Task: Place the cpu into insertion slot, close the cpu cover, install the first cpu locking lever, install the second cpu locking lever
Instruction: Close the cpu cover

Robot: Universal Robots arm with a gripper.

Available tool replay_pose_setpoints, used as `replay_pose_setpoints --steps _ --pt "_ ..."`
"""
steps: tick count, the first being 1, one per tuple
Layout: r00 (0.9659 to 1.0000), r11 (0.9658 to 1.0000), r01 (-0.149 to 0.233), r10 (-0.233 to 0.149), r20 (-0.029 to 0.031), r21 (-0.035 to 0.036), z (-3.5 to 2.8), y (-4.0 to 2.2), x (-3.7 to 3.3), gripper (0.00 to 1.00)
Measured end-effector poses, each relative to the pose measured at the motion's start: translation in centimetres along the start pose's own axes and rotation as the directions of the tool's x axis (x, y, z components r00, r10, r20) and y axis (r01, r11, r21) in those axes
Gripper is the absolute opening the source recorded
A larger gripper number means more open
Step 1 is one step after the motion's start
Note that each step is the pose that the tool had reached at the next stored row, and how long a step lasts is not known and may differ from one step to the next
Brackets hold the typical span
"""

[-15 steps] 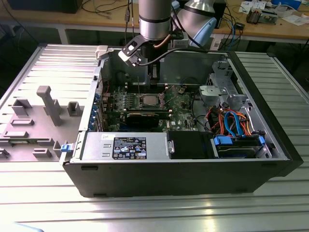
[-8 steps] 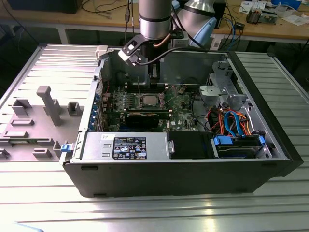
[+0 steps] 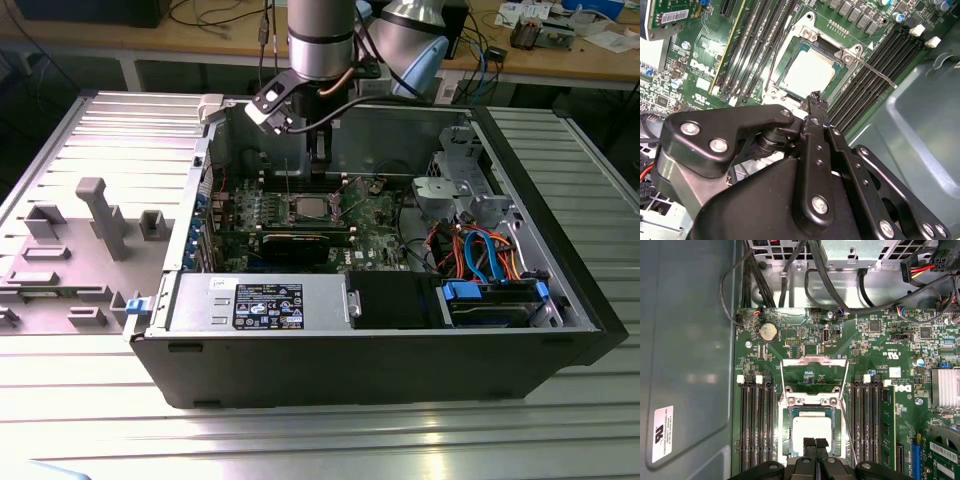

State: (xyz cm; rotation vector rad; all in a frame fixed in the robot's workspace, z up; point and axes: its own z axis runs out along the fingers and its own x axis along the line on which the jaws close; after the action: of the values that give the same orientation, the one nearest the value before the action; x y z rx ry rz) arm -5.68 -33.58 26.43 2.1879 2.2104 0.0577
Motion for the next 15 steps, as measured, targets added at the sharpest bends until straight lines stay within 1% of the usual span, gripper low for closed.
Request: replay_pose_setpoints --steps 9,11,15 --pt "1.0000 1.0000 0.000 0.000 0.0001 0.0000 -0.42 0.02 0.00 0.11" --pt "1.0000 1.0000 0.000 0.000 0.0000 0.0000 -1.13 0.05 0.00 0.11" --pt "1.0000 1.0000 0.000 0.000 0.0001 0.0001 -1.27 0.06 0.00 0.11"
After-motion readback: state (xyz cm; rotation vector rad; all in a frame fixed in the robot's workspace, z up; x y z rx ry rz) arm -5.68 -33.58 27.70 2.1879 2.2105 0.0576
